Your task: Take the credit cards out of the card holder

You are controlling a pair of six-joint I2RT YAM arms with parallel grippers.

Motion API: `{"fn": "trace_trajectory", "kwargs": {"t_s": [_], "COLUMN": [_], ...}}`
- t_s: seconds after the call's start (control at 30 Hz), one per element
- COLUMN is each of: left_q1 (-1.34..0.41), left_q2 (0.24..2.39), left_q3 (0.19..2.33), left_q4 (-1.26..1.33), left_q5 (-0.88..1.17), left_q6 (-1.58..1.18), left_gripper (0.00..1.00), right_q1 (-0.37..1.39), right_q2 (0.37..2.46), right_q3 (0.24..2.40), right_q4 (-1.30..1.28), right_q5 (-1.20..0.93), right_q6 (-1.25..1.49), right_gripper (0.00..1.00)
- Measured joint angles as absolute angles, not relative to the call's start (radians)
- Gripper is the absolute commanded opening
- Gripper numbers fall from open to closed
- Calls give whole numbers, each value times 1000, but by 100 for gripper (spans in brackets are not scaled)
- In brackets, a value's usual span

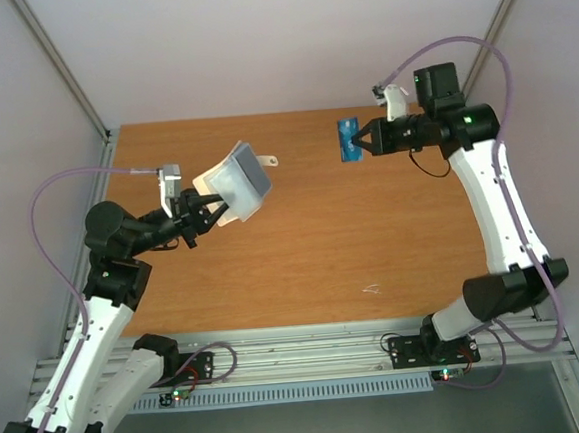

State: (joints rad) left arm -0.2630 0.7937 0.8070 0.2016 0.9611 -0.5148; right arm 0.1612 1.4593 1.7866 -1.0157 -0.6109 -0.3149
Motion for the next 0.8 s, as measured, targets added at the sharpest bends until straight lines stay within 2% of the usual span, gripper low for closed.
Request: {"fn": "trace_trajectory", "kwargs": {"t_s": [0.1,0.33,0.5,0.8], "left_q1": [-261,-234,-220,-206], "left_q2": [784,796,794,794], "left_q3": [807,796,795,783], "left_q4": [199,198,190,183], "left_q5": [955,916,905,894], "left_q6": [-515,-520,-519,-519], "left_gripper": [0,0,0,0], "right_q1": [186,277,294,357], "right_q2": [1549,1611,1721,1858], "right_q3": [1853,1671,1678,1559], "right_q4": [-1162,-1340,-1458,-1390], "right_q5": [-615,-570,-413,-245], "right_q6": [-493,-970,-1243,-1606], "right_gripper": [2,3,5,1]}}
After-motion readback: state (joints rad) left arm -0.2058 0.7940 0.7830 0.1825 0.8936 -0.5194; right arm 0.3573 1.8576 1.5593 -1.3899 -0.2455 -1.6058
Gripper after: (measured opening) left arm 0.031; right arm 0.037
